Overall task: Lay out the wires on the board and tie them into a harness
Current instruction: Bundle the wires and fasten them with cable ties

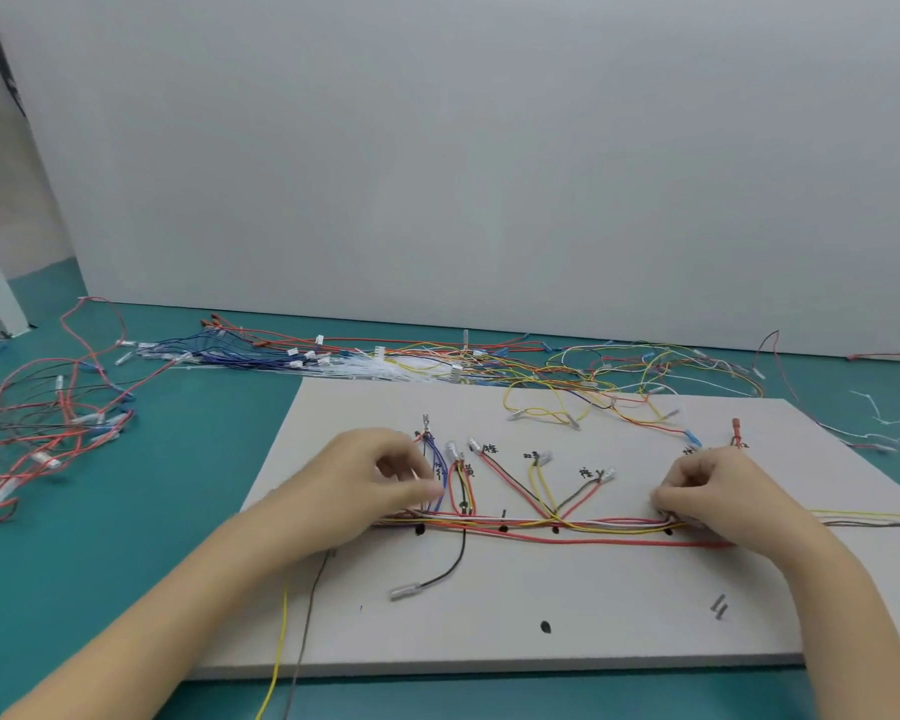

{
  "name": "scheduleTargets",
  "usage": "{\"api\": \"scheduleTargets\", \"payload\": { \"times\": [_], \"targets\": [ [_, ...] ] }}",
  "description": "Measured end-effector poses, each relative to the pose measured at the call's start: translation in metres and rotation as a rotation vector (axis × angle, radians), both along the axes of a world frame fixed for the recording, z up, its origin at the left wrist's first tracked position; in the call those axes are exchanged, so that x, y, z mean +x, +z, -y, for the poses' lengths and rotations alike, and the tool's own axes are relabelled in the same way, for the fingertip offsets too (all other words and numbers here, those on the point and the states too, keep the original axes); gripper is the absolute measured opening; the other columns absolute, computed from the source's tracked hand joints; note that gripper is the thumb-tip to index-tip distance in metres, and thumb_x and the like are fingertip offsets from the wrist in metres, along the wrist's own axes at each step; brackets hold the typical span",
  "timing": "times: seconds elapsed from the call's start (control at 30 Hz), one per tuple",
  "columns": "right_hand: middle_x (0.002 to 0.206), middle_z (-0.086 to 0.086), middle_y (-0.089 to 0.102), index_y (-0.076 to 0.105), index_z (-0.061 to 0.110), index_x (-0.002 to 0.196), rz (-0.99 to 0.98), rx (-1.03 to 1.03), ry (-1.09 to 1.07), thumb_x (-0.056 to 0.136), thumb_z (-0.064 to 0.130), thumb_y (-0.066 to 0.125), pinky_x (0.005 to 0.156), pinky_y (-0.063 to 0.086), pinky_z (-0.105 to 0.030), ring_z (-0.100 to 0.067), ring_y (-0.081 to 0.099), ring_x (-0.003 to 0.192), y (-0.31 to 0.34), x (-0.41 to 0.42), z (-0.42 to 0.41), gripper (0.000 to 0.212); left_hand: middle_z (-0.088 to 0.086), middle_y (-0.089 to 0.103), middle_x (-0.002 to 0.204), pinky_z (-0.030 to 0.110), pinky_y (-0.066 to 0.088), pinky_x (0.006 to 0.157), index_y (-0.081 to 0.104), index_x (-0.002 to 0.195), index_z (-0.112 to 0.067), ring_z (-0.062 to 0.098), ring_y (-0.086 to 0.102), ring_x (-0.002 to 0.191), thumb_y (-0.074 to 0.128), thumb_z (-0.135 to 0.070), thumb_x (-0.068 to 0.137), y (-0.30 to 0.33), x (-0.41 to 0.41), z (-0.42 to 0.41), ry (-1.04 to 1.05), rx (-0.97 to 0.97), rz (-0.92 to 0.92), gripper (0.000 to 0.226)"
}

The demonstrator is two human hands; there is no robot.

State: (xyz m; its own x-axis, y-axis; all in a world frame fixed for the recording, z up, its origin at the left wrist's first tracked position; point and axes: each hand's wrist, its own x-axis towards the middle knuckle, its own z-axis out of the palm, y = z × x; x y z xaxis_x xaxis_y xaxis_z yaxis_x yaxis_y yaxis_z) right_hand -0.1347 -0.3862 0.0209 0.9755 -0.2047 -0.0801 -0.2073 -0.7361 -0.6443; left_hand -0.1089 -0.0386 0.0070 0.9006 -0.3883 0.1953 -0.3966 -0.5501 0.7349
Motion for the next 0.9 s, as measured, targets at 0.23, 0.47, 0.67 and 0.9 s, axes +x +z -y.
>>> {"api": "scheduleTargets", "payload": {
  "times": [0.23,0.47,0.67,0.9],
  "targets": [
    [0.048,0.003,0.058,0.068,0.009,0.062,0.038,-0.016,-0.013,0.085,0.026,0.068,0.054,0.038,-0.025,-0.007,0.044,0.042,-0.007,0.007,0.001,0.029,0.009,0.065,0.12,0.039,0.043,0.099,0.069,0.113,-0.01,0.027,0.057,0.113,0.049,-0.011,0.098,0.001,0.095,-0.079,0.5,0.267,0.151,0.025],
    [0.048,0.005,0.06,0.068,0.014,0.057,0.068,-0.02,-0.016,0.086,0.024,0.067,0.055,0.039,-0.026,-0.009,0.048,0.047,-0.013,0.012,0.001,0.03,0.01,0.065,0.124,0.033,0.04,0.096,0.068,0.117,-0.01,0.028,0.056,0.116,0.05,-0.013,0.096,-0.017,0.146,-0.087,0.475,0.252,0.076,0.028],
    [0.048,0.006,0.059,0.067,0.012,0.061,0.067,-0.051,-0.028,0.087,0.023,0.065,0.058,0.042,-0.027,-0.014,0.051,0.053,-0.015,0.013,0.001,0.029,0.005,0.064,0.123,0.042,0.039,0.095,0.07,0.107,-0.018,0.03,0.051,0.117,0.04,-0.027,0.099,-0.009,0.167,-0.06,0.431,0.478,0.007,0.032],
    [0.054,0.005,0.061,0.066,0.014,0.064,0.06,-0.085,-0.016,0.089,0.023,0.063,0.055,0.038,-0.026,-0.012,0.054,0.056,-0.014,0.013,-0.004,0.027,0.006,0.062,0.121,0.048,0.034,0.1,0.065,0.103,-0.018,0.028,0.051,0.117,0.03,-0.025,0.1,-0.016,0.165,-0.047,0.383,0.644,0.071,0.036]
  ]
}}
